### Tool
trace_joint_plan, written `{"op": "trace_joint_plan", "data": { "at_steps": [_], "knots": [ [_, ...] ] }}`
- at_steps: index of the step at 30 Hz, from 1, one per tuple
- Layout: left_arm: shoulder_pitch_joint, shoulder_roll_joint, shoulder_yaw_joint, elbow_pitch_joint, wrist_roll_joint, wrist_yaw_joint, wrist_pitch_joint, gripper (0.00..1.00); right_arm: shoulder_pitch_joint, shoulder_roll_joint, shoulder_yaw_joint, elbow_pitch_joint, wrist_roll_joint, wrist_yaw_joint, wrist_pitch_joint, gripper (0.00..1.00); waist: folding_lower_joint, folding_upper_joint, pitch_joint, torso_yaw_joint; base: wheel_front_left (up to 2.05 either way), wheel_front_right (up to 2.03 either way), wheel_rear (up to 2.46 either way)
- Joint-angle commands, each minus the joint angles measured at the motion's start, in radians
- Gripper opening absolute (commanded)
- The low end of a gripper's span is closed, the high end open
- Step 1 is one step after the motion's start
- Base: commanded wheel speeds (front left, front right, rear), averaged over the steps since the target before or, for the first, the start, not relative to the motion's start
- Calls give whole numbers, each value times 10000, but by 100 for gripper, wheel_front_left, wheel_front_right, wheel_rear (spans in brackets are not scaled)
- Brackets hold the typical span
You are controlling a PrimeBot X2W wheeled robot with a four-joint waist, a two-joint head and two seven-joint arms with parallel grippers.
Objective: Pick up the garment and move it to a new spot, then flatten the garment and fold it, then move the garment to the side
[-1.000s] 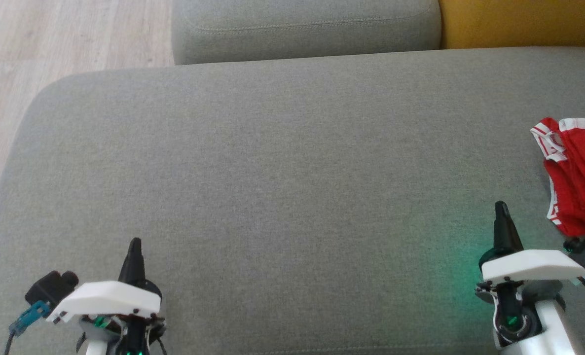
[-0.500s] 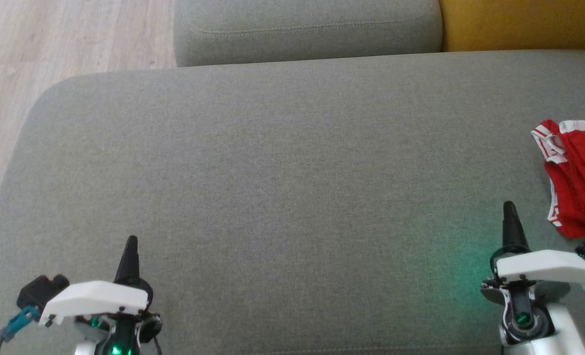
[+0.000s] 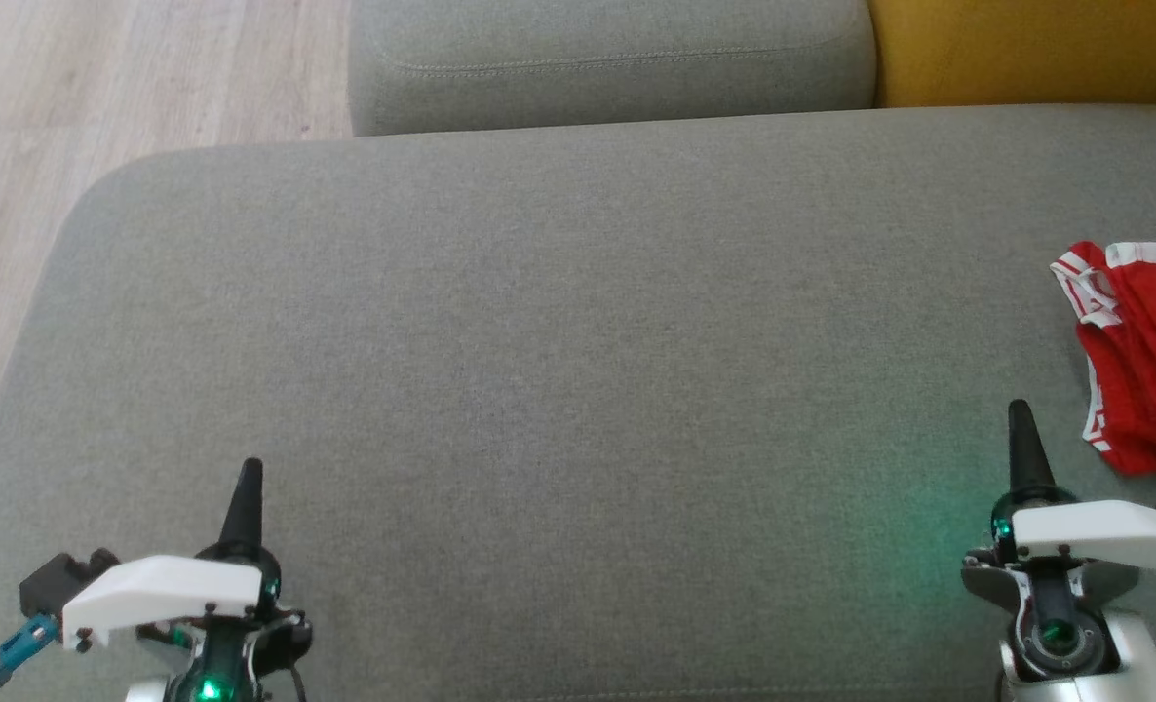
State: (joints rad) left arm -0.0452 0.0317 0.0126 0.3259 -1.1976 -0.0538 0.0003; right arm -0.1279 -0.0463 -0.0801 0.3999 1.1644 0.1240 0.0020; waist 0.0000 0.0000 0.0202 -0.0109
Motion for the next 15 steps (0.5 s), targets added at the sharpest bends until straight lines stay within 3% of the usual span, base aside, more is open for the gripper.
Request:
{"op": "trace_joint_plan", "data": {
  "at_steps": [1, 15],
  "knots": [
    [-540, 140, 313, -393, -260, -105, 91, 0, -227, -43, 89, -456, 305, 48, 103, 0, 0, 0, -6, 4, 0, 0, 0],
    [-575, 158, 591, -557, -1794, -369, 504, 0, -57, -42, -82, -892, 1952, 56, 505, 0, 0, 0, -72, 46, 0, 0, 0]
  ]
}}
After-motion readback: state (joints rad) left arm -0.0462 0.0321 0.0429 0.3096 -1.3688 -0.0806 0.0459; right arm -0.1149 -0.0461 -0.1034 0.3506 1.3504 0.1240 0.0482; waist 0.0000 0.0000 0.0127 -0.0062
